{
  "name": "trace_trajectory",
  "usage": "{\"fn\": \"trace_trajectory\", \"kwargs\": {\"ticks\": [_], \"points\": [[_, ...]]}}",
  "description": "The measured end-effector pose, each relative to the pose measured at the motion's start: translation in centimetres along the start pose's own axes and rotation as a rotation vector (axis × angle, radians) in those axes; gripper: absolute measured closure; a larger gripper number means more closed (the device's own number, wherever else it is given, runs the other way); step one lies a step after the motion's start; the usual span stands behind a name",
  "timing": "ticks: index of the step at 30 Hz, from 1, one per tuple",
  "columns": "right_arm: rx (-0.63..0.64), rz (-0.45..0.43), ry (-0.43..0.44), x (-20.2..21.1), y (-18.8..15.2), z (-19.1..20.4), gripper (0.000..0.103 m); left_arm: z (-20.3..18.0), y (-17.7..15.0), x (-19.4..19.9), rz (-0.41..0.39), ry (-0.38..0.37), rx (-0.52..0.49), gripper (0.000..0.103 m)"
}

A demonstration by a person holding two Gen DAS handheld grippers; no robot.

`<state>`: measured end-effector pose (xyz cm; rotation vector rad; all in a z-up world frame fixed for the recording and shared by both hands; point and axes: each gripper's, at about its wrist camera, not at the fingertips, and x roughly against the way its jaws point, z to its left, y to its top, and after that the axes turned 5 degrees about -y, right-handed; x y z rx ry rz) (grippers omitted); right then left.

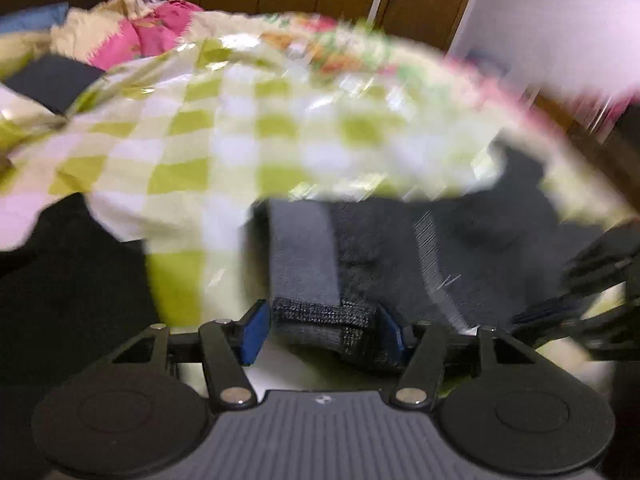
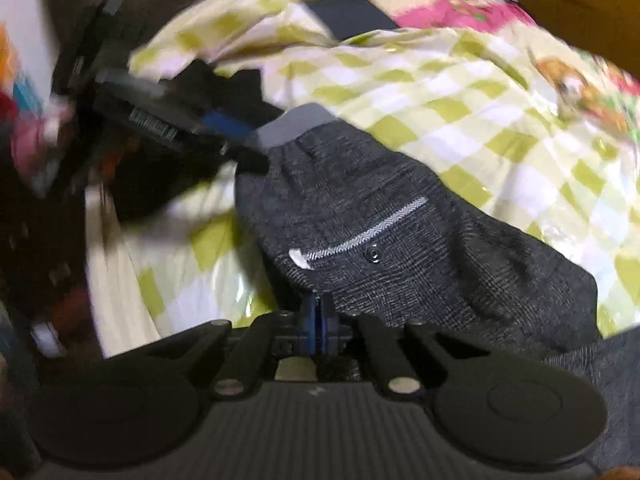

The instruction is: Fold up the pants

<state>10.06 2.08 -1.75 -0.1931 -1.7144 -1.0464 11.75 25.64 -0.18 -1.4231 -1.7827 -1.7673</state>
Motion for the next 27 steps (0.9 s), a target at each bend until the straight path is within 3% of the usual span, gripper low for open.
{"fn": "trace_trajectory", "kwargs": {"ticks": [3, 7, 11, 13, 16, 18, 21, 27], "points": [[-0.061, 0.043, -0.013, -3.2, -0.9, 0.8, 0.091, -1.2, -0.9, -1.9, 0.075, 0.090, -0.070, 0.031], [-0.124, -0.043, -0.008, 0.4, -1.0, 0.0, 0.090, -2.5, -0.6, 1.0, 0.006, 0.139, -0.083, 0.032], [-0.243, -0.105, -0.043, 4.6, -2.7, -3.0, 0.087, -4.4, 1.0, 3.0, -0.050, 0.136, -0.084, 0.032], [-0.339, -0.125, -0.067, 6.2, -3.9, -5.5, 0.086, -6.3, 2.2, 2.9, -0.065, 0.081, -0.105, 0.031], [-0.483, -0.131, -0.145, 7.6, -5.7, -10.6, 0.080, -10.2, 4.4, 0.2, -0.068, -0.070, -0.133, 0.031], [-0.565, -0.130, -0.245, 8.2, -6.9, -14.8, 0.067, -13.1, 5.7, -2.7, -0.064, -0.149, -0.163, 0.030], [-0.655, -0.147, -0.415, 8.9, -8.7, -21.2, 0.066, -17.6, 7.7, -7.6, -0.054, -0.245, -0.189, 0.030], [-0.823, -0.216, -0.607, 8.3, -11.9, -32.5, 0.064, -22.6, 10.1, -15.2, -0.003, -0.278, -0.214, 0.030]]}}
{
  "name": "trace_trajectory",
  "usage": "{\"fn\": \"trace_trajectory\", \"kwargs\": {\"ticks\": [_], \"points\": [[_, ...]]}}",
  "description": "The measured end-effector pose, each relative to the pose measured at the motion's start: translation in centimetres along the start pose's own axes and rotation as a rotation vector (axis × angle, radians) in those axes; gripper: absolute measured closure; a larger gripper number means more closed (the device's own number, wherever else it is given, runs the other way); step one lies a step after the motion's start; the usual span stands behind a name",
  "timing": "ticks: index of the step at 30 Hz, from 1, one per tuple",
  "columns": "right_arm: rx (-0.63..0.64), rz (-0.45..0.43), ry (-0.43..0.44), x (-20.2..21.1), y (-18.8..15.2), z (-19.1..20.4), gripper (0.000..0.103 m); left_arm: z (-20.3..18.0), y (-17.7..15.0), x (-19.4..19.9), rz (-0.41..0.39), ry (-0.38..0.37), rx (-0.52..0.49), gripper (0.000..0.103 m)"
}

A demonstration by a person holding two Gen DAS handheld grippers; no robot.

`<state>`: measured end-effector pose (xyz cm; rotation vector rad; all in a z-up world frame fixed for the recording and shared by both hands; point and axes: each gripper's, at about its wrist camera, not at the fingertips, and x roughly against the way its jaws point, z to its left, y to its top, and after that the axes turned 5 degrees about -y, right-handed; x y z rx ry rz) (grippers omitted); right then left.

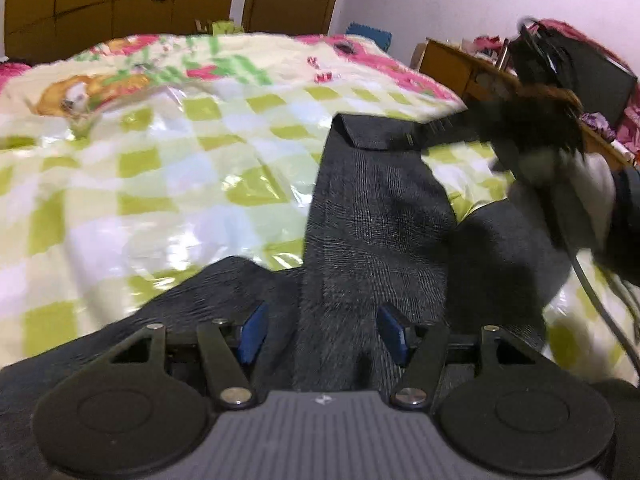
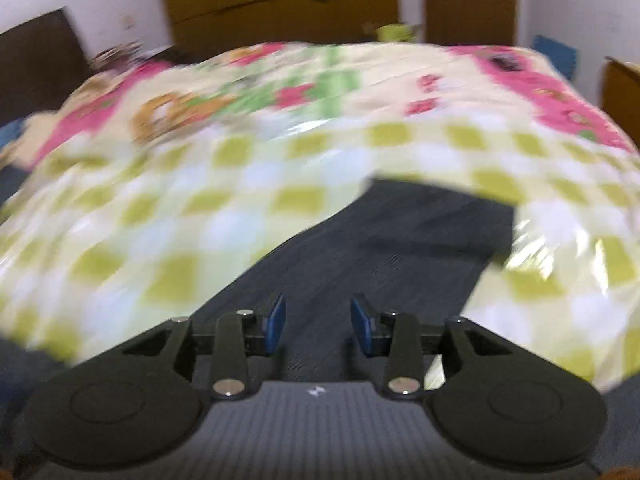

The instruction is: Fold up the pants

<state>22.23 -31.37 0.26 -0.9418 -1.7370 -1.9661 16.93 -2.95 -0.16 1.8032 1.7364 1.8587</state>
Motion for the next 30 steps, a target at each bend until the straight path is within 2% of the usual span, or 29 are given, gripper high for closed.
{"fn": "trace_trajectory", "kwargs": {"ticks": [3, 5, 8, 11, 14, 16, 18, 22, 25, 28, 30], "points": [[0.018, -0.058, -0.063, -3.1, 1.1, -0.8, 0.064, 0.0, 0.2, -2.2, 0.029, 0.000, 0.032, 0.028], [0.008, -0.057, -0.051, -4.8, 1.5, -1.3, 0.065, -0.2, 0.2, -2.9, 0.035, 0.004, 0.043, 0.025], [0.030, -0.062, -0.090, -7.0, 2.1, -0.4, 0.062, -0.8, 0.6, -3.2, 0.035, 0.017, 0.031, 0.024], [0.081, -0.034, -0.092, -8.6, 2.6, 0.7, 0.061, -1.2, 0.8, -3.0, 0.023, 0.029, 0.022, 0.023], [0.174, -0.016, -0.230, -10.4, 3.0, 1.1, 0.062, -0.9, 0.7, -3.2, 0.014, 0.048, 0.046, 0.023], [0.129, 0.024, -0.190, -10.9, 3.4, -0.4, 0.065, -0.4, 0.7, -3.4, 0.007, 0.040, 0.089, 0.023], [0.113, 0.047, -0.112, -10.4, 3.6, -1.1, 0.098, -0.2, 0.8, -3.5, -0.003, 0.035, 0.100, 0.023], [0.127, -0.006, -0.057, -5.9, 4.4, -2.3, 0.101, -0.4, 1.2, -3.6, 0.003, 0.037, 0.073, 0.023], [0.163, -0.054, -0.073, -2.1, 5.6, -4.2, 0.101, -0.4, 1.7, -3.7, 0.016, 0.035, 0.056, 0.023], [0.136, -0.102, -0.080, 1.3, 6.9, -6.3, 0.101, -1.0, 2.0, -3.8, 0.021, 0.038, 0.044, 0.023], [0.152, -0.133, -0.083, 3.5, 6.6, -6.9, 0.101, -1.8, 2.2, -3.5, 0.023, 0.021, 0.030, 0.023]]}}
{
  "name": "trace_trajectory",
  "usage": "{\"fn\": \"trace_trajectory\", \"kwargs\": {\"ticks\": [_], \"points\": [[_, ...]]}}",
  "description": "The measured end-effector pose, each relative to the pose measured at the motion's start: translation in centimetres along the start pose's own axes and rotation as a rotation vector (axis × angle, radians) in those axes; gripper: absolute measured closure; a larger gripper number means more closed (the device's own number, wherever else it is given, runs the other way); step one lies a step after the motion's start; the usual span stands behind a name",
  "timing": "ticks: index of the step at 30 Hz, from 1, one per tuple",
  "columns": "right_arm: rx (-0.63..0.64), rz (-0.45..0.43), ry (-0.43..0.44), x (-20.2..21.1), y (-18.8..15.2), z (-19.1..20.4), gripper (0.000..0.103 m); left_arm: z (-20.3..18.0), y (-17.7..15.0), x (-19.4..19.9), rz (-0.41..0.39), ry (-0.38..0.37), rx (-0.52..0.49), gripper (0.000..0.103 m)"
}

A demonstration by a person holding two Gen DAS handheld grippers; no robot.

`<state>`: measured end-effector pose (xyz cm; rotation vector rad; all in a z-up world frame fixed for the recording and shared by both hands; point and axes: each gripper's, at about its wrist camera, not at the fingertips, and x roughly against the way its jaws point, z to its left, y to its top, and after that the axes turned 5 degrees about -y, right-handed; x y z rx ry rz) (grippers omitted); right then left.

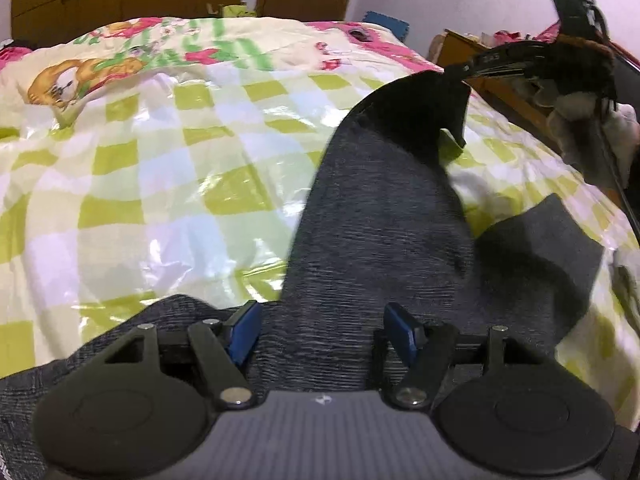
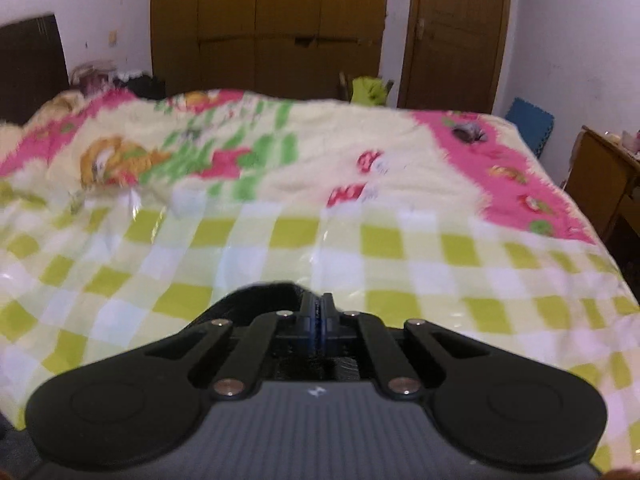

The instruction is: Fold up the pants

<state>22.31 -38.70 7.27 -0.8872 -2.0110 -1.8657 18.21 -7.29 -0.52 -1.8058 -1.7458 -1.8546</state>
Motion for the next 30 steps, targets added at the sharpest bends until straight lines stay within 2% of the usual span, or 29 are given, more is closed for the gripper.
{"fn": "trace_trajectory", "kwargs": {"ticks": [3, 5, 10, 12, 14, 15, 17, 20, 22, 24, 26, 30], "points": [[0.011, -0.011, -0.017, 3.1, -1.2, -1.3, 0.101, -1.7, 0.1, 0.6, 0.006, -0.028, -0.054, 0.023], [0.017, -0.029, -0.061, 6.3, -2.6, -2.9, 0.103, -3.0, 0.2, 1.2, 0.008, -0.066, -0.064, 0.023], [-0.092, -0.027, -0.176, 13.2, -6.3, -8.8, 0.103, -8.7, 0.2, 2.3, 0.000, -0.195, -0.170, 0.023], [-0.144, 0.018, -0.095, 13.5, -7.8, -9.6, 0.103, -11.0, -0.2, 2.3, -0.002, -0.226, -0.221, 0.023], [-0.214, 0.053, 0.011, 12.7, -9.1, -8.3, 0.098, -12.0, -0.5, 2.6, -0.021, -0.199, -0.251, 0.023], [-0.243, 0.082, 0.093, 11.9, -9.6, -6.9, 0.097, -12.0, -0.7, 2.8, -0.029, -0.179, -0.250, 0.023], [-0.268, 0.123, 0.213, 10.3, -10.0, -3.4, 0.095, -10.7, -1.1, 3.2, -0.026, -0.151, -0.200, 0.023], [-0.286, 0.157, 0.318, 7.2, -9.6, 1.1, 0.094, -7.5, -1.6, 4.0, -0.029, -0.054, -0.148, 0.022], [-0.364, 0.190, 0.385, 4.2, -8.8, 3.0, 0.088, -5.0, -1.9, 4.2, -0.031, 0.013, -0.119, 0.020], [-0.457, 0.215, 0.424, 1.1, -8.0, 4.0, 0.077, -2.8, -2.1, 3.7, -0.024, 0.058, -0.078, 0.020], [-0.502, 0.248, 0.434, -1.3, -7.4, 4.7, 0.076, -1.6, -2.3, 3.0, -0.014, 0.084, -0.073, 0.020], [-0.422, 0.265, 0.322, -5.5, -4.9, 6.9, 0.074, -0.2, -2.2, 1.0, 0.009, 0.062, -0.048, 0.017]]}}
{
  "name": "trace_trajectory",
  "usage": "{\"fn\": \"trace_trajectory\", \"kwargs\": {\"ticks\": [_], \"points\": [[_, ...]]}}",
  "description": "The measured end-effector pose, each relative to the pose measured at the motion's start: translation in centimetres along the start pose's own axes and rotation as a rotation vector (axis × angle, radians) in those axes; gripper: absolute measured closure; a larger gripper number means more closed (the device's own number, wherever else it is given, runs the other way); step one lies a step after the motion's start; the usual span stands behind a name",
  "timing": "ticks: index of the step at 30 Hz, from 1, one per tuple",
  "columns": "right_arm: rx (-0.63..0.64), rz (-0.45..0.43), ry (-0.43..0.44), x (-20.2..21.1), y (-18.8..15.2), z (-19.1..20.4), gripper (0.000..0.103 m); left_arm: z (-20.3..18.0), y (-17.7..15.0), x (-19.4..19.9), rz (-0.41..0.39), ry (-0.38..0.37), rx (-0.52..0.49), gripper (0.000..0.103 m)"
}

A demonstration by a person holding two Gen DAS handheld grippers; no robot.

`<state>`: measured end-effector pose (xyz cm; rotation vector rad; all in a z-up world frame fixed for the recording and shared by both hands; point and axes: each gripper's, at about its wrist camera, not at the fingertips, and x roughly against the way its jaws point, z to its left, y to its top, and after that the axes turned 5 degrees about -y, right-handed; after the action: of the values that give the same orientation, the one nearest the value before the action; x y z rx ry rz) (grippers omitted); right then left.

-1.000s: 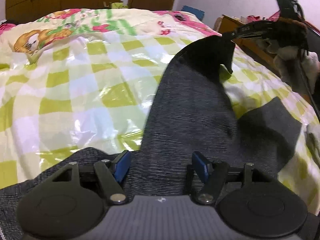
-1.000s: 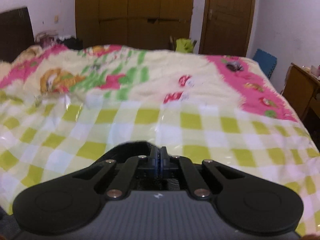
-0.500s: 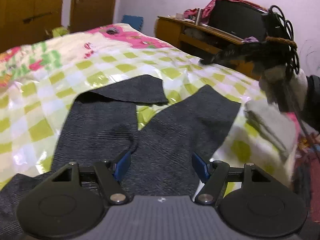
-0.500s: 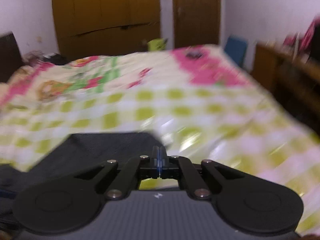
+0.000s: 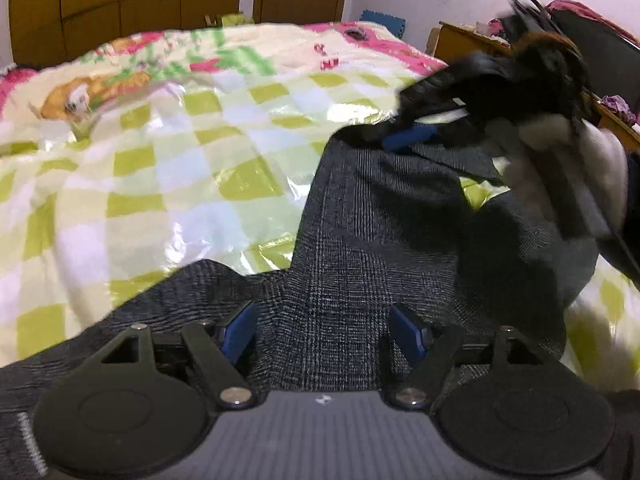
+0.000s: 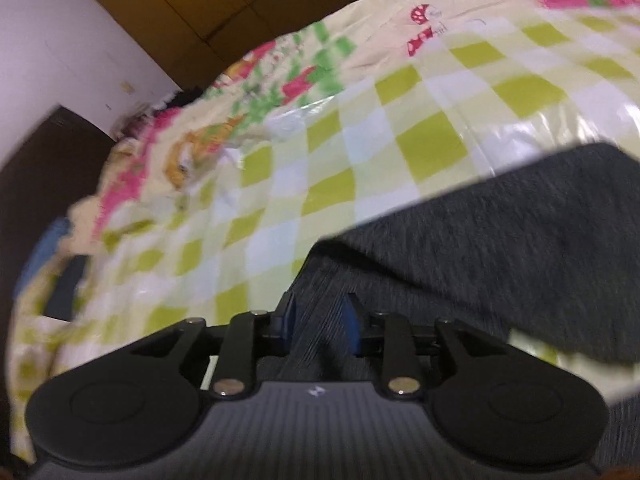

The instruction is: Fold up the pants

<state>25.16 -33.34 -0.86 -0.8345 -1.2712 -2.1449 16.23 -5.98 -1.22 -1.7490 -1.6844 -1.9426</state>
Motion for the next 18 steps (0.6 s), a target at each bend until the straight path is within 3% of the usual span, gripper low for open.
{"fn": "trace_trajectory", "kwargs": {"ticks": [3, 9, 11, 13, 15, 18], "points": [[-0.049, 0.025, -0.004, -1.6, 1.5, 0.0, 0.065, -0.1, -0.3, -1.6, 0.018, -0.022, 0.006, 0.016], [-0.201, 0.065, -0.054, -4.9, 2.8, -1.1, 0.056, -1.2, -0.5, -2.7, 0.025, -0.014, -0.029, 0.009], [-0.222, 0.064, -0.093, -6.0, 2.7, -1.6, 0.062, -1.3, -0.4, -2.8, 0.028, -0.010, -0.028, 0.009], [-0.256, 0.062, -0.099, -6.3, 2.3, -2.5, 0.076, -1.3, -0.3, -2.8, 0.023, -0.011, -0.025, 0.009], [-0.274, 0.056, -0.070, -5.7, 1.7, -3.7, 0.099, -1.0, -0.3, -2.7, 0.021, -0.013, -0.013, 0.011], [-0.243, 0.041, -0.044, -3.7, 1.3, -4.5, 0.099, -0.5, -0.4, -2.3, 0.016, -0.019, 0.003, 0.022]]}}
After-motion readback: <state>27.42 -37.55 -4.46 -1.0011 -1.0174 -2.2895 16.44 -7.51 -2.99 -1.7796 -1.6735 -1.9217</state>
